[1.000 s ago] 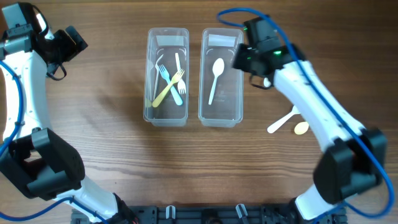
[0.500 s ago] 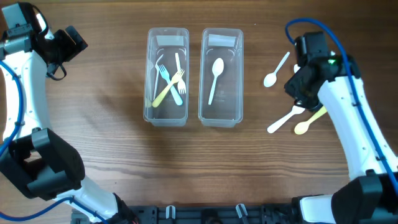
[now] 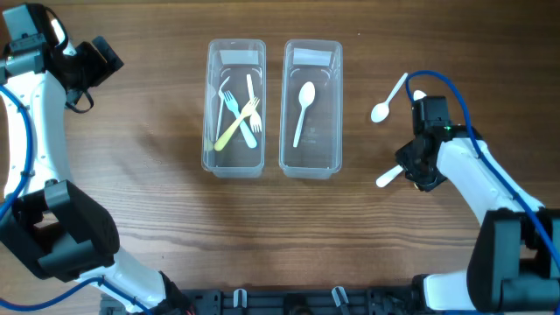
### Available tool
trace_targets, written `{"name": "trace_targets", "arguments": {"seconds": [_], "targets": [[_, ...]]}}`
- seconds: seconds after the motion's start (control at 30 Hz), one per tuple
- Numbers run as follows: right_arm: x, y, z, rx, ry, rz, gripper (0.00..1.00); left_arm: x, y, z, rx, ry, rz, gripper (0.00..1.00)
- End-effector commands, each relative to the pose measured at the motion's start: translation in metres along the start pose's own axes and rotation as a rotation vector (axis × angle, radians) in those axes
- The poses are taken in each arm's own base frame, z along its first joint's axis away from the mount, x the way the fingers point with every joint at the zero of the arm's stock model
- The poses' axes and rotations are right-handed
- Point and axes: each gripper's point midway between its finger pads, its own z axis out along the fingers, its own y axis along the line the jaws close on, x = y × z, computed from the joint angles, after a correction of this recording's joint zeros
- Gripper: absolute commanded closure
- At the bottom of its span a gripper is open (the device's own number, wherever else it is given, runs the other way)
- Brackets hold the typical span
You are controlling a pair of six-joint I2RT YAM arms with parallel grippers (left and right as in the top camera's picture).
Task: Pack container
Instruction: 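Grasp another white spoon with the right gripper, then place the white spoon into the right container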
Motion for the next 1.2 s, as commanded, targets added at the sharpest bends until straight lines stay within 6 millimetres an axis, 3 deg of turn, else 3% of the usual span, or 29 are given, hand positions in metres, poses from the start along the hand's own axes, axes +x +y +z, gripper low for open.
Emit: {"name": "trace_targets", "arguments": {"seconds": [0.0,0.1,0.27,0.33,0.37,0.47,0.53,0.57,0.63,0.73,0.8,0.87,0.93,1.17], "targets": [[0.004,0.014,0.016,-0.041,0.040,-0.065,0.57,-0.008,-0.002,-0.014,0.009,-0.039,-0.004,0.00],[0.008,0.024,0.026,-0.073,0.069,-0.051,0.55,-0.008,-0.002,-0.014,0.009,-0.039,-0.004,0.00],[0.010,0.025,0.031,-0.069,0.079,-0.041,0.52,-0.008,-0.002,-0.014,0.009,-0.039,-0.004,0.00],[0.008,0.028,0.031,-0.080,0.070,-0.034,0.77,-0.008,-0.002,-0.014,0.009,-0.039,-0.004,0.00],[0.007,0.029,0.031,-0.084,0.068,-0.026,0.84,-0.008,-0.002,-0.014,0.009,-0.039,-0.004,0.00],[0.011,0.035,0.029,-0.116,0.096,-0.014,0.96,-0.008,-0.002,-0.014,0.009,-0.039,-0.004,0.00],[0.006,0.043,0.023,-0.141,0.087,-0.024,0.96,-0.008,-0.002,-0.014,0.009,-0.039,-0.004,0.00],[-0.006,0.052,0.014,-0.164,0.046,-0.050,0.96,-0.008,-0.002,-0.014,0.009,-0.039,-0.004,0.00],[-0.041,0.084,-0.024,-0.262,-0.066,-0.127,0.96,-0.008,-0.002,-0.014,0.009,-0.039,-0.004,0.00],[-0.083,0.144,-0.109,-0.478,-0.219,-0.272,0.96,-0.008,-0.002,-0.014,0.009,-0.039,-0.004,0.00],[-0.089,0.183,-0.166,-0.639,-0.285,-0.390,0.96,-0.008,-0.002,-0.014,0.009,-0.039,-0.004,0.00],[-0.080,0.209,-0.206,-0.743,-0.339,-0.479,0.96,-0.008,-0.002,-0.014,0.009,-0.039,-0.004,0.00],[-0.064,0.223,-0.217,-0.784,-0.347,-0.530,0.96,-0.008,-0.002,-0.014,0.009,-0.039,-0.004,0.00],[0.051,0.264,-0.189,-0.797,-0.240,-0.897,0.96,-0.008,-0.002,-0.014,0.009,-0.039,-0.004,0.00]]}}
